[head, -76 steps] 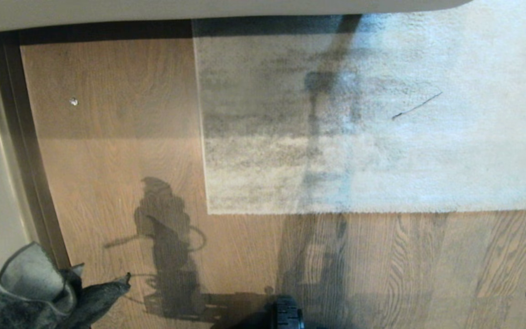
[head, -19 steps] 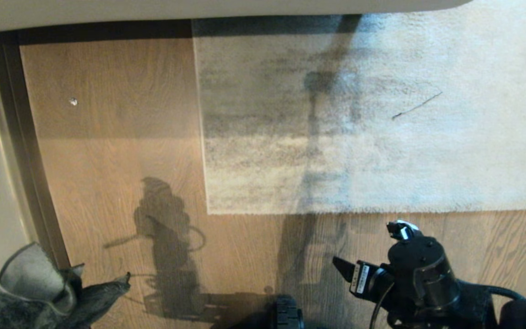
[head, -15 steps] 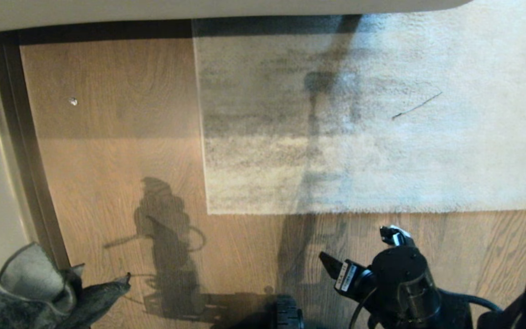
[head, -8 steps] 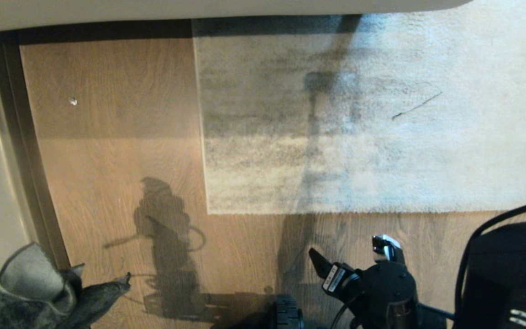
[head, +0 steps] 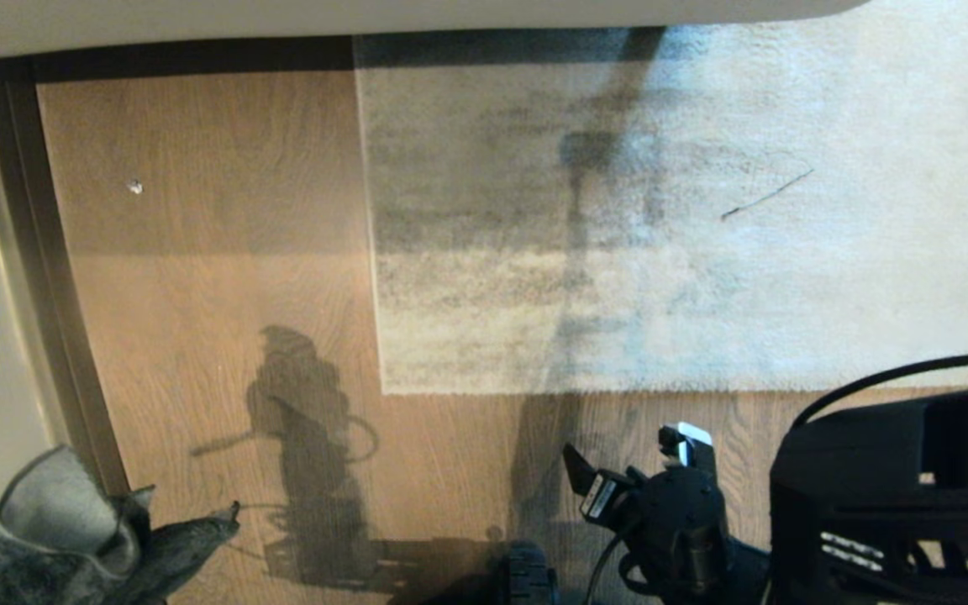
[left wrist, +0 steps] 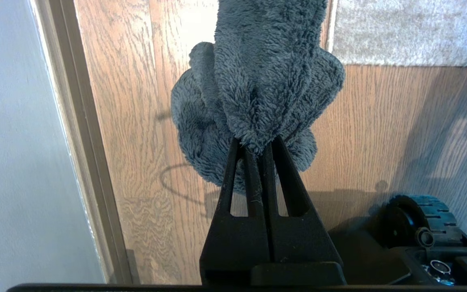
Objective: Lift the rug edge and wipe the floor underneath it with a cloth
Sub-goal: Lift up the carpet
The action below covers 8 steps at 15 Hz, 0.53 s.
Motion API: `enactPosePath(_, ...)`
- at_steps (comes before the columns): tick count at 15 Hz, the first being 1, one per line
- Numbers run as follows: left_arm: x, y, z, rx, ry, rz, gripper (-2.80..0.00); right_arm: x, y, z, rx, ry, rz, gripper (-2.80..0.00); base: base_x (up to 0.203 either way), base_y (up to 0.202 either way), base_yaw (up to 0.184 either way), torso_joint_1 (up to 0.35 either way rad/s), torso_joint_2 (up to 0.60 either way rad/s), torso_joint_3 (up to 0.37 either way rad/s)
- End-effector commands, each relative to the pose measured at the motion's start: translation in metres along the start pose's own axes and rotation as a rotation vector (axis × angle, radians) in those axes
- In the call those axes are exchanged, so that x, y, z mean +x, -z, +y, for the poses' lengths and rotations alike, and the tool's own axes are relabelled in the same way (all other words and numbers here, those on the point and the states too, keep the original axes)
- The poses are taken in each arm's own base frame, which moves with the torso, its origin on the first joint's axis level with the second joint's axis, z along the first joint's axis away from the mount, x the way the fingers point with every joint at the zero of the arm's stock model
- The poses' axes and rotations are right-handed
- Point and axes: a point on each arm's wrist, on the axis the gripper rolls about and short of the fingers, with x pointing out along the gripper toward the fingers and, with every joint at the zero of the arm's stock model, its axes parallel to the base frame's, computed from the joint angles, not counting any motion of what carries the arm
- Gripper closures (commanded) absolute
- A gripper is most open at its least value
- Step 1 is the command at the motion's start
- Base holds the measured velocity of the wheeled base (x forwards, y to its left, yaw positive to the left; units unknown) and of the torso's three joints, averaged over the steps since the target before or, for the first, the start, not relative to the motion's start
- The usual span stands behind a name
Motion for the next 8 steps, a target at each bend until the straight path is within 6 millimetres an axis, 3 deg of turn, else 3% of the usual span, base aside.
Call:
enactPosePath(1, 0.000, 0.000, 0.000, -0.001, -0.001, 0.000, 0.00, 0.011, -0.004, -0.001, 0.034, -0.005, -0.046, -2.80, 0.000, 0.000, 0.000, 0.000, 0.00, 0.000)
enactPosePath(8, 0.000, 0.000, 0.000, -0.001, -0.002, 0.000, 0.00, 0.038, -0.020, 0.012, 0.101, -0.036, -0.151, -2.80, 0.000, 0.000, 0.000, 0.000, 0.00, 0.000)
